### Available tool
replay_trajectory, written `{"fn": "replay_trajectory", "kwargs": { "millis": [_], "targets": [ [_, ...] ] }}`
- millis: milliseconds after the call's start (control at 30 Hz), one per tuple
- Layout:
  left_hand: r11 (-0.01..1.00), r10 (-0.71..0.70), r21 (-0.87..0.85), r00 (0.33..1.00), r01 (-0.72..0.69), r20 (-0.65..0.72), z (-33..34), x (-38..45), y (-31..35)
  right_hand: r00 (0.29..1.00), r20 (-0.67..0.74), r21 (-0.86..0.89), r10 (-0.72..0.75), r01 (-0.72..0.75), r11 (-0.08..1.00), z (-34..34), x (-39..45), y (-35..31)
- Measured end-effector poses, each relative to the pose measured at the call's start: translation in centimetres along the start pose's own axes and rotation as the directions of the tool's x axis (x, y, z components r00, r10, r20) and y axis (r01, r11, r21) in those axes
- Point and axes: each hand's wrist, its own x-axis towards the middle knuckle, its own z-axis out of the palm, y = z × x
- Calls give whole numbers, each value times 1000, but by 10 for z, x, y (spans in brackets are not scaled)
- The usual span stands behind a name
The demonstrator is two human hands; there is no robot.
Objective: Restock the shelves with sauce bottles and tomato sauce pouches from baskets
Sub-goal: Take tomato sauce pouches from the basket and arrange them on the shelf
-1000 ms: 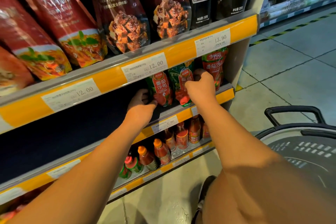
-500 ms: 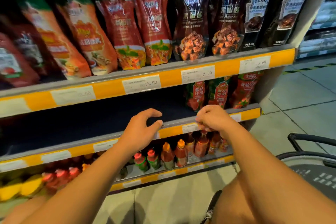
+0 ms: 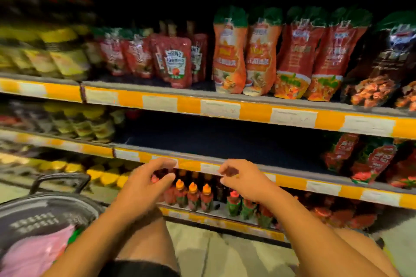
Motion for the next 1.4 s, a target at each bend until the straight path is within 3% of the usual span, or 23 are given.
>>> {"fn": "replay_trajectory", "kwargs": {
  "millis": [167,267,467,633,867,1100,1300,1400],
  "targets": [
    [984,-176,-19,972,175,-156,-75,-56,-55,994,20,40,-109,108,993,57,18,-66],
    [958,-281,-14,932,285,-228,-112,-97,-91,965,136,-1,-226,228,974,101,23,-116],
    [918,-383,-41,852,395,-358,-160,-178,-146,851,375,-181,-367,456,871,186,33,-213],
    [861,-497,-153,739,485,-455,-177,-236,-199,748,546,-217,-377,561,799,259,33,-268],
    [734,-665,-283,568,617,-484,-180,-297,-242,635,693,-197,-341,622,757,362,16,-309],
    [506,-844,-276,402,818,-356,-162,-339,-282,601,761,-257,-242,623,739,432,9,-306],
    [440,-875,-183,374,879,-308,-127,-346,-285,603,786,-340,-133,603,722,461,0,-264],
    [424,-883,-75,394,902,-256,-112,-345,-284,602,792,-360,-103,596,717,464,8,-252]
  ]
}}
